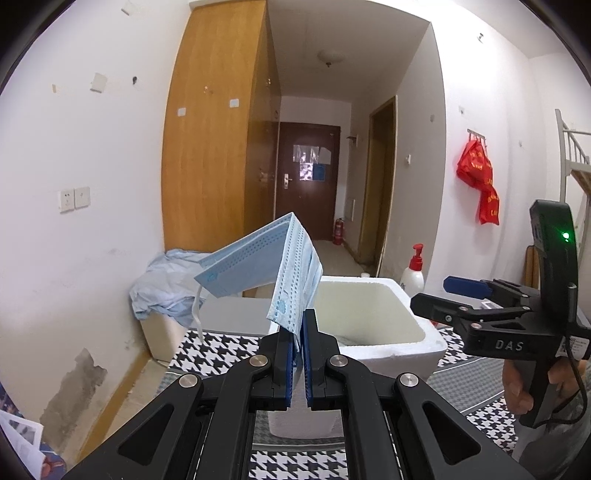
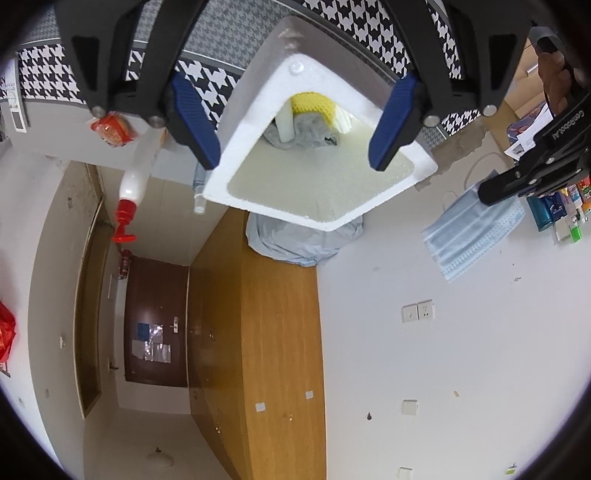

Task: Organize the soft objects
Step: 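Lower the blue mask into the foam box and open the left gripper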

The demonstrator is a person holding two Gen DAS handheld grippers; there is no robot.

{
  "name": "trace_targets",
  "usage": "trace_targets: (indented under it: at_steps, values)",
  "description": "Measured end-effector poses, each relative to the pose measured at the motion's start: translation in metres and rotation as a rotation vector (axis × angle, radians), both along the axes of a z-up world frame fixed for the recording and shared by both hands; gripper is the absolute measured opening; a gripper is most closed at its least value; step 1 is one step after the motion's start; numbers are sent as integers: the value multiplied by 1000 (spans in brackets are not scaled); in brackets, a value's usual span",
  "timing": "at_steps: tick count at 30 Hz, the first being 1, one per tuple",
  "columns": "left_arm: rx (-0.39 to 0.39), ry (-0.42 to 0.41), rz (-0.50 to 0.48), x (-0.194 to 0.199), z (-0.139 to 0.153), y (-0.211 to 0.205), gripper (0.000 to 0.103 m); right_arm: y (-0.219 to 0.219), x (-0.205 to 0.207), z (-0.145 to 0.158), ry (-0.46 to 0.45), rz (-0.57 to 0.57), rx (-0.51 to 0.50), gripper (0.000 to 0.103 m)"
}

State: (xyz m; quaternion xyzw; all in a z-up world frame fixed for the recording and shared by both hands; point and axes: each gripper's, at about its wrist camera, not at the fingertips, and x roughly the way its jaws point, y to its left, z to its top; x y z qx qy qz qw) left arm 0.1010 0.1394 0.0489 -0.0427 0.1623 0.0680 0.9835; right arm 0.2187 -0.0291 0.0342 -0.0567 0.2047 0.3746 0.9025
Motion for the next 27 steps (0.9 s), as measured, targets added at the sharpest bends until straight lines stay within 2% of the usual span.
trace_targets:
  at_steps: [5, 27]
  values:
    - [14, 3, -16, 8, 4, -8, 5, -10, -1, 1, 1, -16, 28, 93]
    - [34, 65, -91, 56, 6, -37, 5, -58, -10, -1, -34, -88, 39, 94]
